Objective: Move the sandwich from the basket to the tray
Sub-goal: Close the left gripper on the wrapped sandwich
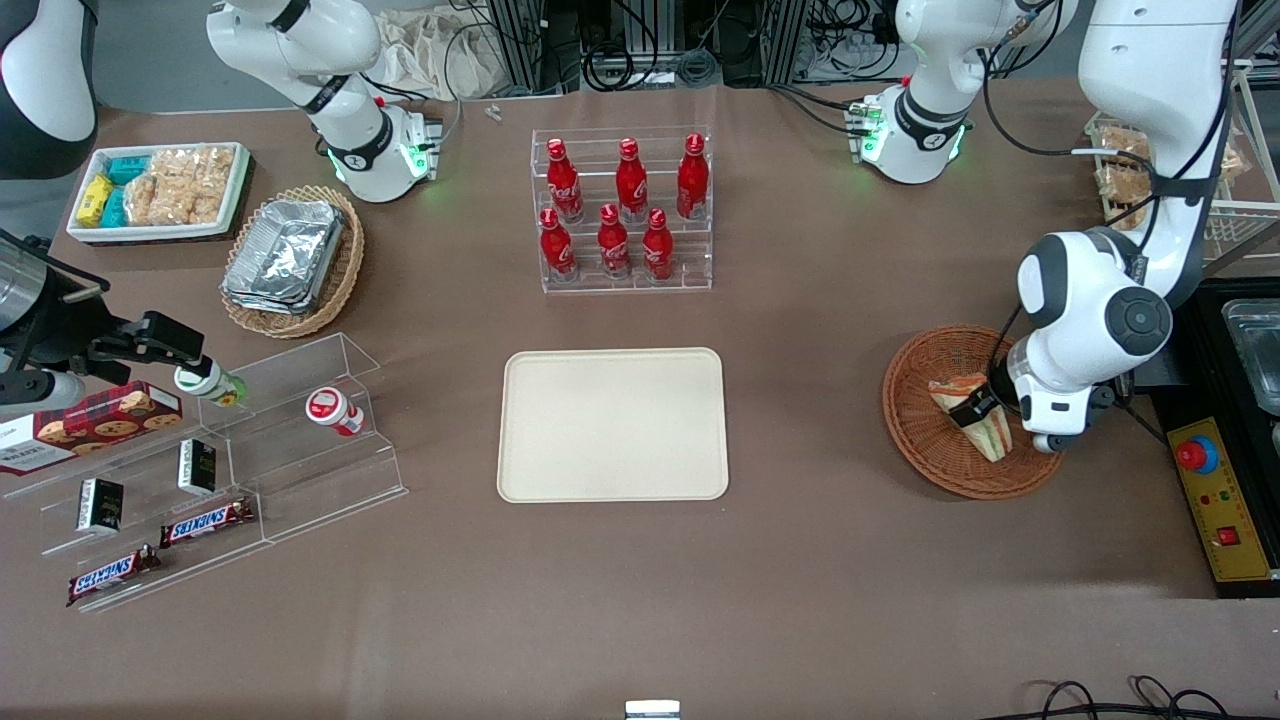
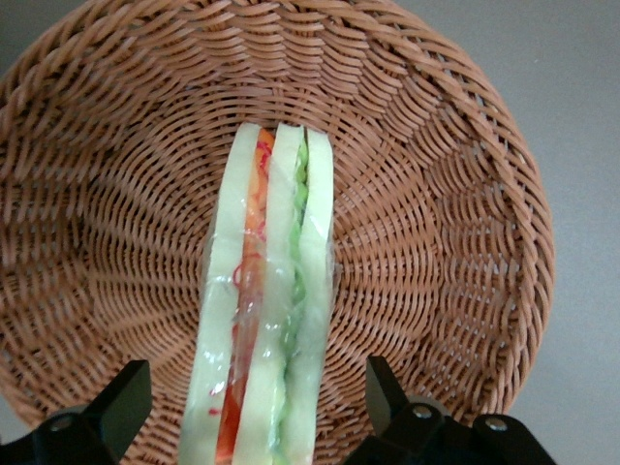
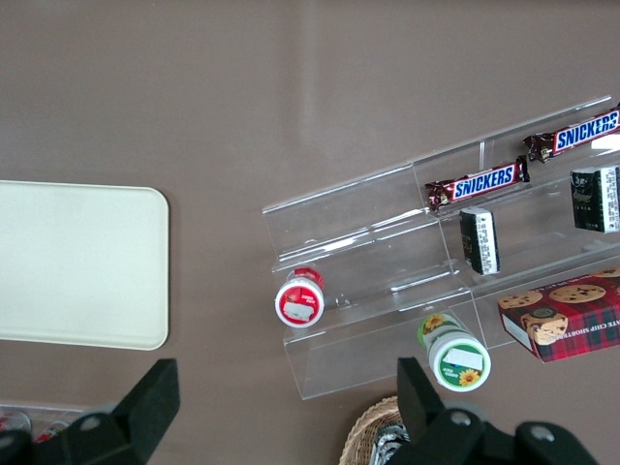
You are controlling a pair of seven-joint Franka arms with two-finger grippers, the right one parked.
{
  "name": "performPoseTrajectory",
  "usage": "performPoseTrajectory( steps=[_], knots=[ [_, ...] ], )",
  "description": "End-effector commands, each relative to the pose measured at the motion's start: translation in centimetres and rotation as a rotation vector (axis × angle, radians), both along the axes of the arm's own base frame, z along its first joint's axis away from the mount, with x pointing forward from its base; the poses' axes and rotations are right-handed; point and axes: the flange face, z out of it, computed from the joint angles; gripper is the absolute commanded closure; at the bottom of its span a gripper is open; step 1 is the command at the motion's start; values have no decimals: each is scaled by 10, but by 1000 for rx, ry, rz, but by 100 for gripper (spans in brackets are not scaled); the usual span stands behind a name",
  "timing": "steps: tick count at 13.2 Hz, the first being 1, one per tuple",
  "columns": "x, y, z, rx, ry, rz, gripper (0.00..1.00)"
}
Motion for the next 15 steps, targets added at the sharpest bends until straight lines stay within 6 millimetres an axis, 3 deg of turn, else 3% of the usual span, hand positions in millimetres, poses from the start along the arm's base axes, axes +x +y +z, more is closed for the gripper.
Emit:
performPoseTrajectory(
  steps=[1,3,4,6,9,12,15],
  knots=[
    [-3,2,-17,4,-28,10,35],
    [-3,2,-18,4,-26,6,79],
    [-3,2,-18,4,-26,6,95],
    [-2,2,-16,3,-31,1,100],
    [0,3,-6,4,-40,1,100],
    [3,2,23,4,-50,-7,100],
    [12,1,70,2,-28,-15,100]
  ],
)
